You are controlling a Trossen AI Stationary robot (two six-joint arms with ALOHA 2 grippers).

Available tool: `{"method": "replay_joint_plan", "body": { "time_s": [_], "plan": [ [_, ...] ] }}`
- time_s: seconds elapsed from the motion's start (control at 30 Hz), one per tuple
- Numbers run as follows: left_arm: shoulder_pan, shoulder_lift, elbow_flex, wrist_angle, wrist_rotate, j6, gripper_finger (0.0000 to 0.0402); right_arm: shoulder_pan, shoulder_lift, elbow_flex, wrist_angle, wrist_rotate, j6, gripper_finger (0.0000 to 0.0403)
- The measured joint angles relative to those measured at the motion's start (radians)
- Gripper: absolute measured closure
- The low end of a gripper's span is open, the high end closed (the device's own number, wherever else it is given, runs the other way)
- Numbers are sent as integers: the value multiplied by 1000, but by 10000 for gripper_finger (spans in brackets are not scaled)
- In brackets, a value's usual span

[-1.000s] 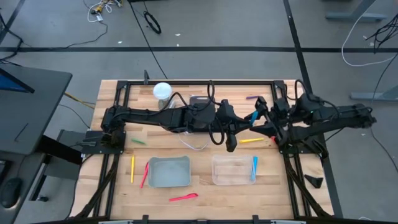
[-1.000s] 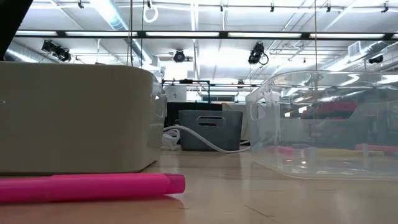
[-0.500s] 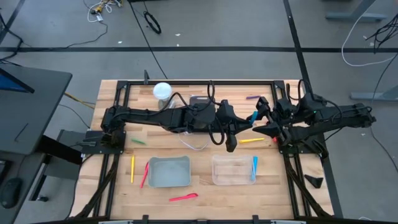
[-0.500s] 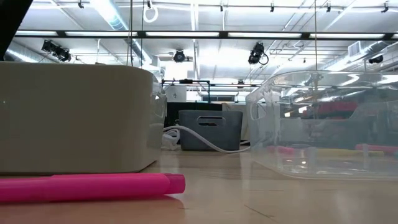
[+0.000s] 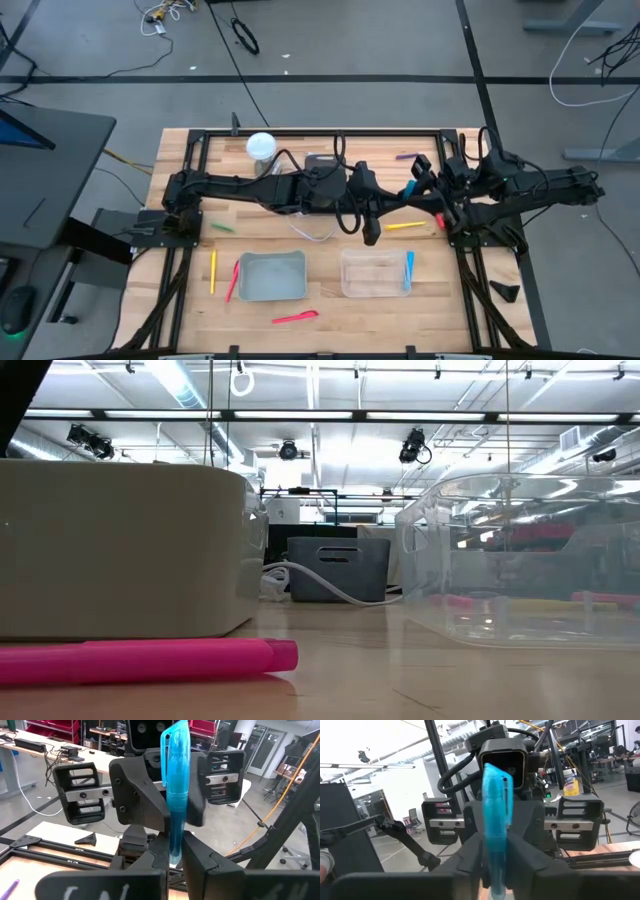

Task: Pick & Place Markers
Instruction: Put the blue pen into the transparent bin

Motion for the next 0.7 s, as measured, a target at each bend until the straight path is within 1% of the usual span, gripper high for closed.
{"method": "replay_joint_plan", "body": {
  "time_s": [0.1,0.13,0.27,0.33,0.4,0.47,0.53,0.67,0.7],
  "plan": [
    [0,0,0,-1,0,-6,370,0,0,0,0,0,-10,372],
    [0,-1,0,-2,0,-6,362,0,-1,0,0,0,-17,381],
    [1,-1,0,-3,0,0,312,0,-2,0,3,-3,-6,382],
    [2,-1,0,-7,4,1,292,0,-4,0,6,-7,-4,382],
    [3,-2,0,-30,32,12,277,0,-6,0,10,-10,-2,382],
    [3,-12,-1,-86,53,14,267,0,-7,0,5,-10,11,382],
    [2,-31,-1,-142,57,8,260,0,-7,15,-39,6,13,382],
    [2,-72,1,-259,56,9,255,0,-5,73,-190,51,-13,382],
    [2,-77,1,-265,56,9,255,1,-3,90,-221,64,-17,382]
  ]
}}
